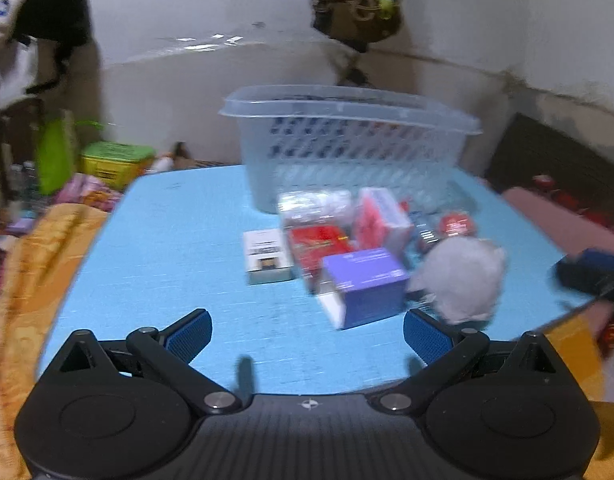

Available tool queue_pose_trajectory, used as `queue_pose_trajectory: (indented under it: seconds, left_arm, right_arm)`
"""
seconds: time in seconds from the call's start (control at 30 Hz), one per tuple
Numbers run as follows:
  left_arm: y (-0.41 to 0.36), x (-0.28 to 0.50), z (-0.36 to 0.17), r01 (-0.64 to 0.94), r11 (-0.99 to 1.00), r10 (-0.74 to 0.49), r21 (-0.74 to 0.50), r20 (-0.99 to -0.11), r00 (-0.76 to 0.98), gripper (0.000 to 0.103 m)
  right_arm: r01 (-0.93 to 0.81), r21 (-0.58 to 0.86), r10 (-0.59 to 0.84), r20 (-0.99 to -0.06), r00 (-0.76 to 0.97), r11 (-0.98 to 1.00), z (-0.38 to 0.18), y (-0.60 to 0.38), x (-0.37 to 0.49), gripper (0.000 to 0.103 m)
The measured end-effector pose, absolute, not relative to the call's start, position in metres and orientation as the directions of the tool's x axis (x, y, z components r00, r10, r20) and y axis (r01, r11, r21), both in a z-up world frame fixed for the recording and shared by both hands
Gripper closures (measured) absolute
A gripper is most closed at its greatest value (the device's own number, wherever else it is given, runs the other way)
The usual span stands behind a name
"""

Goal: Organize objects
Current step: 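Close the right gripper on the grey-white plush toy while the left gripper approaches the purple box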

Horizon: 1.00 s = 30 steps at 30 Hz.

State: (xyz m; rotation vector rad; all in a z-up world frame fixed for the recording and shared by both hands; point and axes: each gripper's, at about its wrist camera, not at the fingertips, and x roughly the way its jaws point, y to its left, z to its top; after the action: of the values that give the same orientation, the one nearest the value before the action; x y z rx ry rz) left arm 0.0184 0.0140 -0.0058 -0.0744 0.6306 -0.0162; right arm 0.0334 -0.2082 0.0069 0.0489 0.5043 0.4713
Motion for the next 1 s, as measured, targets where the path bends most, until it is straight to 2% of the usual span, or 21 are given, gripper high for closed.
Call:
queue_pose_trajectory:
  seconds: [0.1,0.23,0.33,0.47,0.6,0.77,1.0]
  left_arm:
    - [0.015,0.023,0.008,0.063,0.994,-0.100,-0.084,-0.578,0.810,0.004]
    - [0.019,0.038,0.029,0.088,0.996,-0.077,-0.005,-0.544,0.836,0.004]
    - [0.033,0.057,0.033,0.089,0.995,-0.104,-0.055,-0.547,0.831,0.009]
    - [0.046,0.067,0.022,0.083,0.990,-0.132,-0.112,-0.563,0.816,0.011]
    - [0.043,0.069,0.007,0.128,0.984,-0.176,-0.121,-0.603,0.778,0.018]
    - [0.028,0.065,0.003,0.188,0.978,-0.206,-0.094,-0.599,0.773,0.018]
    - [0.011,0.073,-0.014,0.235,0.969,-0.222,-0.072,-0.663,0.715,0.018]
  right_arm:
    - [-0.408,0.138,0.424,-0.458,0.782,0.902,0.012,-0.206,0.042,0.000]
    - [-0.400,0.055,0.381,-0.444,0.811,0.915,0.030,-0.194,0.068,0.000]
    - [-0.434,0.075,0.416,-0.472,0.778,0.898,0.036,-0.184,0.090,0.000]
    - [-0.491,0.086,0.462,-0.509,0.727,0.867,0.014,-0.178,0.084,0.000]
    - [-0.529,0.092,0.482,-0.562,0.672,0.844,-0.005,-0.177,0.077,0.000]
    - [-0.542,0.040,0.459,-0.587,0.667,0.839,-0.011,-0.165,0.078,0.000]
    - [-0.554,-0.023,0.419,-0.628,0.656,0.832,-0.021,-0.152,0.076,0.000]
